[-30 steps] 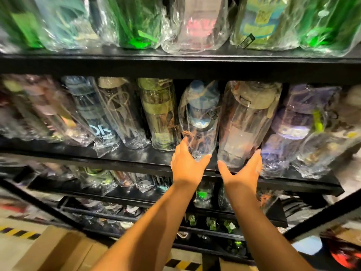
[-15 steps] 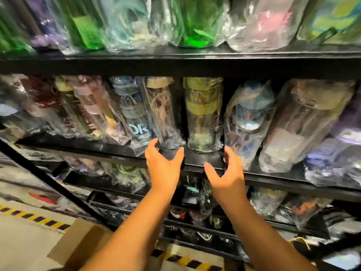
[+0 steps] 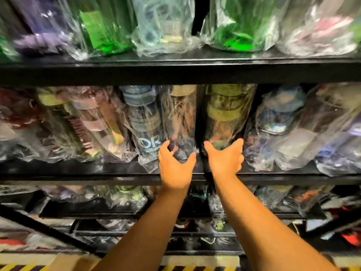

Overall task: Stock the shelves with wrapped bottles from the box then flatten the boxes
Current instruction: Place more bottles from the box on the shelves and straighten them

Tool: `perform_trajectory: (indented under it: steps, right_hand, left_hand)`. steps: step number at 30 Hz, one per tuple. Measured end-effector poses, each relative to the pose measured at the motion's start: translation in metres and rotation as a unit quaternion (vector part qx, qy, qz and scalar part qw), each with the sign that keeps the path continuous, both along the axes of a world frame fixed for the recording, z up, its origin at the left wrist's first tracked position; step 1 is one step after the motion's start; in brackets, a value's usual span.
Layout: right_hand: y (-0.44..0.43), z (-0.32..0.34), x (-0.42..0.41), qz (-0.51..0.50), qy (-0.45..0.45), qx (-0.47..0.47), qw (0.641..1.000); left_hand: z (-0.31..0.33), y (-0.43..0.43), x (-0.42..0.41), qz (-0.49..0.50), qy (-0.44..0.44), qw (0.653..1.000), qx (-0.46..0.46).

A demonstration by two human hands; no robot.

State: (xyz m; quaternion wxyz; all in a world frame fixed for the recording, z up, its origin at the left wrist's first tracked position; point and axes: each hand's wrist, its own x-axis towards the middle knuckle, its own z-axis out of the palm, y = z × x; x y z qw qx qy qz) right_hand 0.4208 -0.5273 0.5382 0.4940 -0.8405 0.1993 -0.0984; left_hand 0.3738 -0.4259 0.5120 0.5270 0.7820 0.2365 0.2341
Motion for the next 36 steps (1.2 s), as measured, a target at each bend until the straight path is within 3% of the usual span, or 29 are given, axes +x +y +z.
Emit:
perform_trajectory:
  steps: [15, 27, 36]
  right_hand:
    - [-0.001, -0.011, -0.029, -0.014, -0.052, -0.036, 0.998]
    - [-0.04, -0.013, -0.046, 0.139, -0.044, 0.03, 0.989]
    - [-0.047, -0.019, -0.044, 0.185, -0.066, 0.033, 0.98]
  left_hand:
    - [-0.001, -0.007, 0.007, 0.044, 0.011, 0.999, 0.028]
    - [0.01, -0.028, 0.026, 0.112, 0.072, 0.99, 0.051]
    - [0.014, -0.032, 0.024, 0.137, 0.051, 0.988, 0.042]
